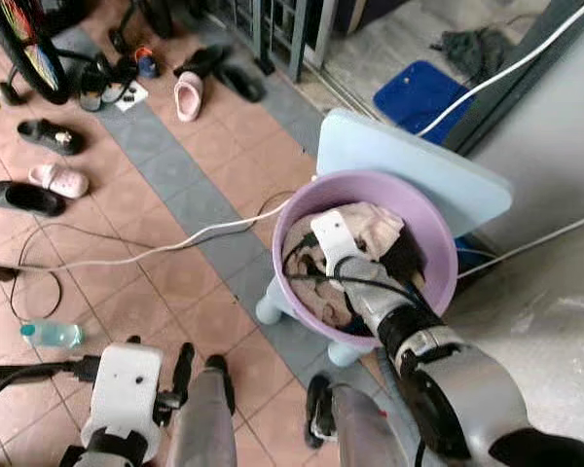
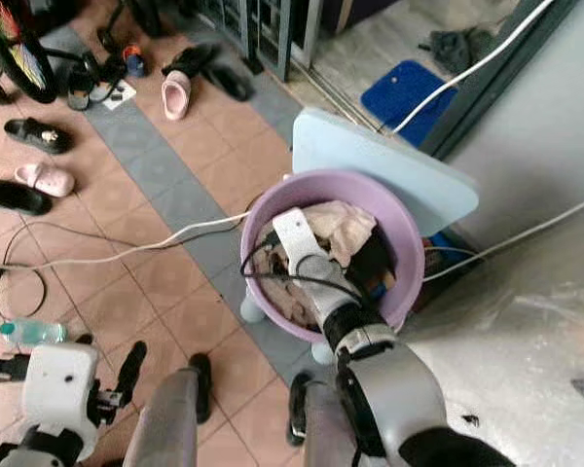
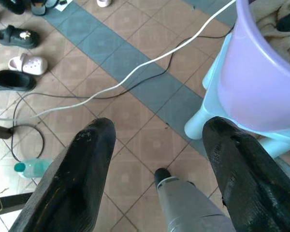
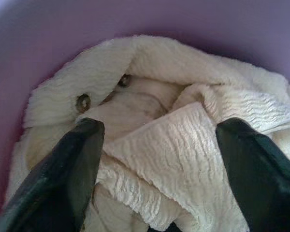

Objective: Clothes washing

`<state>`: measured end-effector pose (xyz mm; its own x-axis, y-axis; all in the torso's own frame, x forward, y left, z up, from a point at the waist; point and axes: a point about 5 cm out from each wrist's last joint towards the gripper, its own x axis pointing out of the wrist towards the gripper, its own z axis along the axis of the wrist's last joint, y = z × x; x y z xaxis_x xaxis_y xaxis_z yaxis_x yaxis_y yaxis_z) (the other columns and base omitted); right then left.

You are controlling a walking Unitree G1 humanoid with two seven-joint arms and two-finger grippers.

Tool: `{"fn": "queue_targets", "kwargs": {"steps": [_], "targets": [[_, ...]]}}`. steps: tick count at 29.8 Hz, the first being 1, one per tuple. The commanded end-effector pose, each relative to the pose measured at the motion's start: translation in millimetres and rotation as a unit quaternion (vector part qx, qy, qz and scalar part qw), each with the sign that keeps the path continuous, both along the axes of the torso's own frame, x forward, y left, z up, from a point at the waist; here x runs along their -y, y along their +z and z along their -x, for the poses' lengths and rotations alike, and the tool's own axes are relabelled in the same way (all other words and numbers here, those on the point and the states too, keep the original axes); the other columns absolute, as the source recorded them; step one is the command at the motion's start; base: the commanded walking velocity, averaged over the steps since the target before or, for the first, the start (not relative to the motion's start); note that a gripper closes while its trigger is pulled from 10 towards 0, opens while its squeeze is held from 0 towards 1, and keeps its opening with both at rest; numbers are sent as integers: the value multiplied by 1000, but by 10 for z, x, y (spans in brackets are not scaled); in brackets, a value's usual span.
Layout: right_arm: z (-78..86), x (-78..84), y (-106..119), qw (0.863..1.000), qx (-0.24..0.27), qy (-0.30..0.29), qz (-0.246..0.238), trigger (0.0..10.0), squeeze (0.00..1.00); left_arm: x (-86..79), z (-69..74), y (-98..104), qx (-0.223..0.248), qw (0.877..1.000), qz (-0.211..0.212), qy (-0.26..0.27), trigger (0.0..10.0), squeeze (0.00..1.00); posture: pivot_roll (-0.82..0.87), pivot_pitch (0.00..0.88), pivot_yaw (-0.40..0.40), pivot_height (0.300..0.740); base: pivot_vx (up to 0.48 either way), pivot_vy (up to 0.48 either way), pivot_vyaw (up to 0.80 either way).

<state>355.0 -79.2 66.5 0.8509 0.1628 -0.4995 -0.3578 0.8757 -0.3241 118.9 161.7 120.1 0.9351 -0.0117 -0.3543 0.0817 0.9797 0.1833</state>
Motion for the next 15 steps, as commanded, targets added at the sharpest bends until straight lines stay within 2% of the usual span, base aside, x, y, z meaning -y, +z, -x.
{"fn": "queue_targets", "kwargs": {"steps": [1, 2, 4, 7, 9, 15], "targets": [[67, 24, -115, 1000, -19, 0, 20, 0, 0, -13, 58, 10, -10, 1000, -5, 8, 10000, 0, 329, 439, -70, 740, 0, 0, 0], [67, 24, -115, 1000, -19, 0, 20, 0, 0, -13, 58, 10, -10, 1000, -5, 8, 10000, 0, 329, 439, -70, 740, 0, 0, 0], [69, 70, -135, 997, -9, 11, 72, 0, 0, -39, 80, 37, -11, 1000, -10, 15, 10000, 0, 336, 448, -78, 740, 0, 0, 0], [70, 89, -143, 996, -7, 13, 86, 0, 0, -45, 87, 45, -12, 1000, -11, 17, 10000, 0, 336, 448, -78, 740, 0, 0, 0], [101, 195, -208, 994, -25, 8, 107, 0, 0, -39, 98, 49, -13, 1000, -12, 23, 10000, 0, 329, 450, -82, 740, 0, 0, 0], [135, 294, -272, 993, -48, -1, 104, 0, 0, 7, 91, 52, -12, 1000, -7, 22, 10000, 0, 327, 444, -85, 740, 0, 0, 0]]}}
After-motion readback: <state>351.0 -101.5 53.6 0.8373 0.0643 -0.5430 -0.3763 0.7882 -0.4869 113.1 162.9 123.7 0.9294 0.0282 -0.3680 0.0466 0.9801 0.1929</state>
